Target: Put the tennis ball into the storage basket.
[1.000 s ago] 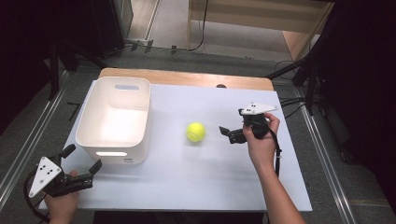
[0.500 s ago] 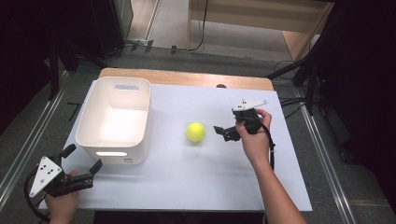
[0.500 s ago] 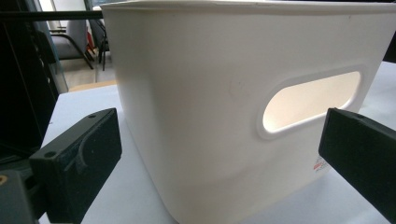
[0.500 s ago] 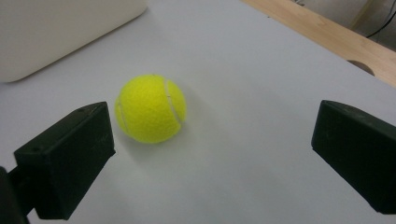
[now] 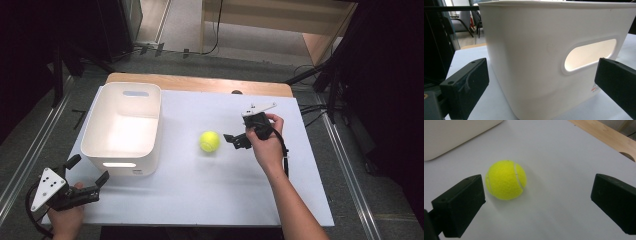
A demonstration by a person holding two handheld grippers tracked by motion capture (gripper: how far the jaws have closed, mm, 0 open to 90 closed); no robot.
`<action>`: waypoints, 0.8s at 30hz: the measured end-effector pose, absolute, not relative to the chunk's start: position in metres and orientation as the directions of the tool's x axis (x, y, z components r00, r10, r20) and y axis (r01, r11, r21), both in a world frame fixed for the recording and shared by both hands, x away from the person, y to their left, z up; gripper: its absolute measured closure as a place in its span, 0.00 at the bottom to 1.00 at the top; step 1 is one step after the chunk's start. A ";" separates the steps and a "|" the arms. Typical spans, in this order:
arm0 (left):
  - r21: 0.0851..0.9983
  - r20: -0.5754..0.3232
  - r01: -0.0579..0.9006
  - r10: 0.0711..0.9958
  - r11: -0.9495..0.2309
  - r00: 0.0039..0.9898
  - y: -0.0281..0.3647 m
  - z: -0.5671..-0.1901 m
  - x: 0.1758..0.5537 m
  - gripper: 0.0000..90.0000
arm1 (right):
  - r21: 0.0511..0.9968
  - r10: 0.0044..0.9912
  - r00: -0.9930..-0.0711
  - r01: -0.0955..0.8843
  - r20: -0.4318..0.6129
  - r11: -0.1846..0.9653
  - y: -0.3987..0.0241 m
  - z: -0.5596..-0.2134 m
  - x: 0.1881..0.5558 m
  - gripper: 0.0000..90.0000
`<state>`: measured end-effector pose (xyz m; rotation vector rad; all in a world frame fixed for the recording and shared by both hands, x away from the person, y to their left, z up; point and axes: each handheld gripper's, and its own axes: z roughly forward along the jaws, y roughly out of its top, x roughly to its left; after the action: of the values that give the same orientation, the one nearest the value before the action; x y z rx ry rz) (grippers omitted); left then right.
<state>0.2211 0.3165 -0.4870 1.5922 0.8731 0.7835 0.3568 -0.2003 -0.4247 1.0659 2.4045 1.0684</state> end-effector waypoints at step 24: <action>0.984 0.038 0.133 0.858 -0.122 0.512 0.316 -0.487 0.221 0.00 | 0.633 0.670 -0.740 0.549 0.065 0.545 -0.170 -0.439 0.373 0.00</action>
<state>0.2211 0.3161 -0.4871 1.5920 0.8715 0.7795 0.3727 -0.1697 -0.4390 1.0348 2.5952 0.9655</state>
